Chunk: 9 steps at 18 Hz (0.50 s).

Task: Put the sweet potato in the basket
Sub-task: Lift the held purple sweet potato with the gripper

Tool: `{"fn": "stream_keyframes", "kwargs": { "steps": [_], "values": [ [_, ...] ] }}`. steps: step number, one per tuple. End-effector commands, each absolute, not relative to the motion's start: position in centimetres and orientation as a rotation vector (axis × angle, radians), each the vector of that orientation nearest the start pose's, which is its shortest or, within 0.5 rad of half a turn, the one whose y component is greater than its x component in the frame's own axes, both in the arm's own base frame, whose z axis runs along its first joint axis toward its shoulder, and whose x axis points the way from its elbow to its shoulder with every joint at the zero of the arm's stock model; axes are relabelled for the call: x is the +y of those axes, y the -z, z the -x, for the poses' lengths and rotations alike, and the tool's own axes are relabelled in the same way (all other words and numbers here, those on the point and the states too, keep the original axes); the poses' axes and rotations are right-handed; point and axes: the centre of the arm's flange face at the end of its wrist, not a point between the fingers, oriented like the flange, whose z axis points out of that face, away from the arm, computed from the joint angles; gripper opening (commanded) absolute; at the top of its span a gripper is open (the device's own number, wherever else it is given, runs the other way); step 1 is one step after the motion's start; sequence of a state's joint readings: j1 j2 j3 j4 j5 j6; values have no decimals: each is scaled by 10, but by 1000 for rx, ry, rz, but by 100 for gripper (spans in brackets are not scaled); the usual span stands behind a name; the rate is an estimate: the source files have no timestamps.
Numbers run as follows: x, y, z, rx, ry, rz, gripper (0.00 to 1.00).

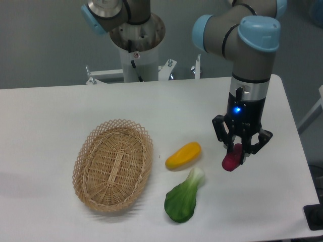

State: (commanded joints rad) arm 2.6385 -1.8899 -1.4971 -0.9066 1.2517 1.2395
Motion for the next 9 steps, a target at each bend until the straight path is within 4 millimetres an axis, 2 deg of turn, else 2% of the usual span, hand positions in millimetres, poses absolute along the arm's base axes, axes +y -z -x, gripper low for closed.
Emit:
{"fn": "stream_keyframes", "kwargs": {
  "steps": [2, 9],
  "values": [
    [457, -417, 479, 322, -328, 2658, 27],
    [467, -409, 462, 262, -281, 2670, 27]
  ]
}}
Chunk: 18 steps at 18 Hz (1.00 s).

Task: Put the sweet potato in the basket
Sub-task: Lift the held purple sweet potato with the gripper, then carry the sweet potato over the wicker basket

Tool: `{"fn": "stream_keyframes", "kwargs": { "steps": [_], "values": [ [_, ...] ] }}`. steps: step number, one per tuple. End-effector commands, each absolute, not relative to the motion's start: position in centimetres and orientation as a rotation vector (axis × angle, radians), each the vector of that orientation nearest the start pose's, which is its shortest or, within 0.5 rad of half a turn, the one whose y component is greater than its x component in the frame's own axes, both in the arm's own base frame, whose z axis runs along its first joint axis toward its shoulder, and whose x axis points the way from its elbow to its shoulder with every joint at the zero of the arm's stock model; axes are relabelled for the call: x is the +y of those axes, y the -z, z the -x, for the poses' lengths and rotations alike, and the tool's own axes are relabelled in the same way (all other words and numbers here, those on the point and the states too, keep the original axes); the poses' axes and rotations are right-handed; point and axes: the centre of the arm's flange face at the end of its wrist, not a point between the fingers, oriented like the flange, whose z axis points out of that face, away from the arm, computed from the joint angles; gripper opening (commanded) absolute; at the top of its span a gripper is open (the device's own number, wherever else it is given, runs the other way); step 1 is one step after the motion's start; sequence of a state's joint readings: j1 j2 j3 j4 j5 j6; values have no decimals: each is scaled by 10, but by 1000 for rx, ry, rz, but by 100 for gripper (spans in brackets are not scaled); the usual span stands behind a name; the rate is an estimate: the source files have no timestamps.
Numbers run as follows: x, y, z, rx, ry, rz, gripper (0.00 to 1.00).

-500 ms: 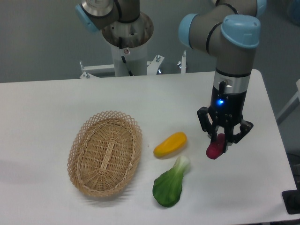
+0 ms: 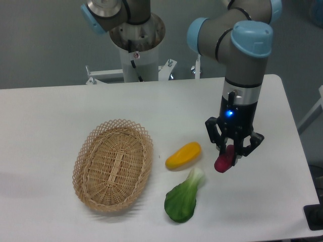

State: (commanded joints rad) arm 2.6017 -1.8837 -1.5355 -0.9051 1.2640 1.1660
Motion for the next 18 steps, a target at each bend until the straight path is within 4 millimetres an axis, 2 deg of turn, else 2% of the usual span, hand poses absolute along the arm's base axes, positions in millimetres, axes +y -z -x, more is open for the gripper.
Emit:
{"fn": "stream_keyframes", "kwargs": {
  "steps": [2, 4, 7, 9, 13, 18],
  "values": [
    [469, -410, 449, 245, -276, 2681, 27],
    [474, -405, 424, 238, -277, 2725, 27],
    [489, -378, 378, 262, -269, 2810, 27],
    [500, -366, 354, 214, -244, 2833, 27],
    [532, -359, 307, 178, -226, 2851, 27],
    [577, -334, 243, 206, -300, 2878, 27]
  ]
}}
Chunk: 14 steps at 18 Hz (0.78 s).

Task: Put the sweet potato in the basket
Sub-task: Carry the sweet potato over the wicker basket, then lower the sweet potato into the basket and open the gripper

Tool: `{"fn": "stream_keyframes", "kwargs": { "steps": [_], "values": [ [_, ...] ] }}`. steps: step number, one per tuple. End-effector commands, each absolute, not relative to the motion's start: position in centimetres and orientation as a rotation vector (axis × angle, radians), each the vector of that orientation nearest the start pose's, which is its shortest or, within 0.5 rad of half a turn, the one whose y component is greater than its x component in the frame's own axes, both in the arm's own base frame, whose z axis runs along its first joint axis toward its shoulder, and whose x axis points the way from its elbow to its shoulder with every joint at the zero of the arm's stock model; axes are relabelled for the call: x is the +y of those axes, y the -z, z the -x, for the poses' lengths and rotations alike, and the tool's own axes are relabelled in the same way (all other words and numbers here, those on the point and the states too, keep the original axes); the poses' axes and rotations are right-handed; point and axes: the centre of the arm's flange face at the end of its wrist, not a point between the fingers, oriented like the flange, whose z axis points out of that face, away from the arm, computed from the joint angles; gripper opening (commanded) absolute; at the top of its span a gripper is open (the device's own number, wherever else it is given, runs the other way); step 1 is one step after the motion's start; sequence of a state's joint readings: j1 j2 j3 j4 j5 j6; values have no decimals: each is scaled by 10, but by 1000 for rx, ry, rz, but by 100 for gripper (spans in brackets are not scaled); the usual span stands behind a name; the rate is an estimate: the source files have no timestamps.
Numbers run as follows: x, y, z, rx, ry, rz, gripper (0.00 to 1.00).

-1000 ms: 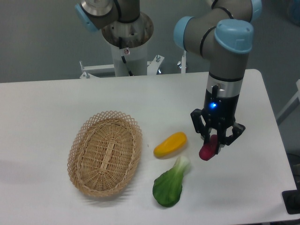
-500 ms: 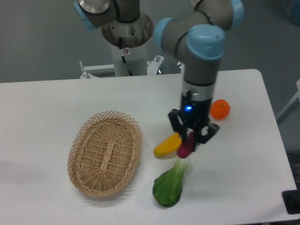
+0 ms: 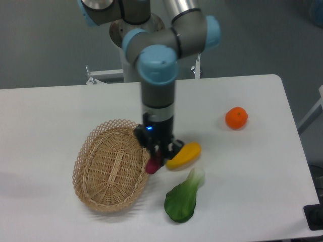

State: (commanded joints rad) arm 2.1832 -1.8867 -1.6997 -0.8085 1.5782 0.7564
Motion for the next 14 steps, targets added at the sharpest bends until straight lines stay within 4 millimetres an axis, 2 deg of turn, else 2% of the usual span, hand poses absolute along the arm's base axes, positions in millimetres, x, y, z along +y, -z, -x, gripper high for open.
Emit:
{"fn": "stream_keyframes", "kwargs": {
  "steps": [4, 8, 11, 14],
  "values": [
    [597, -305, 201, 263, -338, 2936, 27],
    [589, -275, 180, 334, -316, 2997, 27],
    [581, -259, 175, 514, -314, 3019, 27],
    [581, -245, 171, 591, -300, 3036, 27]
  ]
}}
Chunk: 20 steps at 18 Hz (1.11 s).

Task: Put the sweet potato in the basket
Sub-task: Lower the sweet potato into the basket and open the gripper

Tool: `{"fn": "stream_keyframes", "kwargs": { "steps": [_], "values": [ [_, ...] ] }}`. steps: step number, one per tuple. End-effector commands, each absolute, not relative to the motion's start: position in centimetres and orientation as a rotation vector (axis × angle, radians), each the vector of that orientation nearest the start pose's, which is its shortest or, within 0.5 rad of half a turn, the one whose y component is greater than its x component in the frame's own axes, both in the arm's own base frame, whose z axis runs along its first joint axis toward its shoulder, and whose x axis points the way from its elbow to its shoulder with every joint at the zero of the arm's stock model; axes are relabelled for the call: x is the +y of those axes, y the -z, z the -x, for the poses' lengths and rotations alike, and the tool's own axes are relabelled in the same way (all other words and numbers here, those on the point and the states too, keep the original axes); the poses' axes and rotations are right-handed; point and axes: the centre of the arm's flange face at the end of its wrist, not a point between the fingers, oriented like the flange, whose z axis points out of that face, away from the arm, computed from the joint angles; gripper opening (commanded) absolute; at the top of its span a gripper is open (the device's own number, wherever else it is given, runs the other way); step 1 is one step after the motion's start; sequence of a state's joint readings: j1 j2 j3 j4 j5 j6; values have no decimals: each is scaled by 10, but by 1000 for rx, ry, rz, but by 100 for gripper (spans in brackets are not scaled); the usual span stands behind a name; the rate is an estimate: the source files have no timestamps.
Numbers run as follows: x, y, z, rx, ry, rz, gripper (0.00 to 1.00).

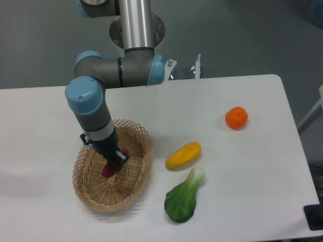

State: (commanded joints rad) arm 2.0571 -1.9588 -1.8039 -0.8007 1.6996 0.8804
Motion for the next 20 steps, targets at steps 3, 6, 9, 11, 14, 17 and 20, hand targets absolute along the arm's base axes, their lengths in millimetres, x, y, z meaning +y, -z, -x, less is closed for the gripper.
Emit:
{"fn": "stream_keyframes", "kwargs": {
  "steps": [3, 6, 9, 11, 14, 17, 20],
  "values": [
    [584, -232, 164, 698, -318, 3051, 27],
    [585, -223, 162, 715, -304, 3060, 27],
    [585, -223, 162, 713, -302, 3060, 30],
    [586, -224, 162, 712, -305, 3058, 38],
    [587, -230, 162, 701, -314, 3048, 78],
    [593, -247, 166, 673, -356, 3015, 100],
    [604, -276, 181, 619, -410, 2966, 100]
  ]
}}
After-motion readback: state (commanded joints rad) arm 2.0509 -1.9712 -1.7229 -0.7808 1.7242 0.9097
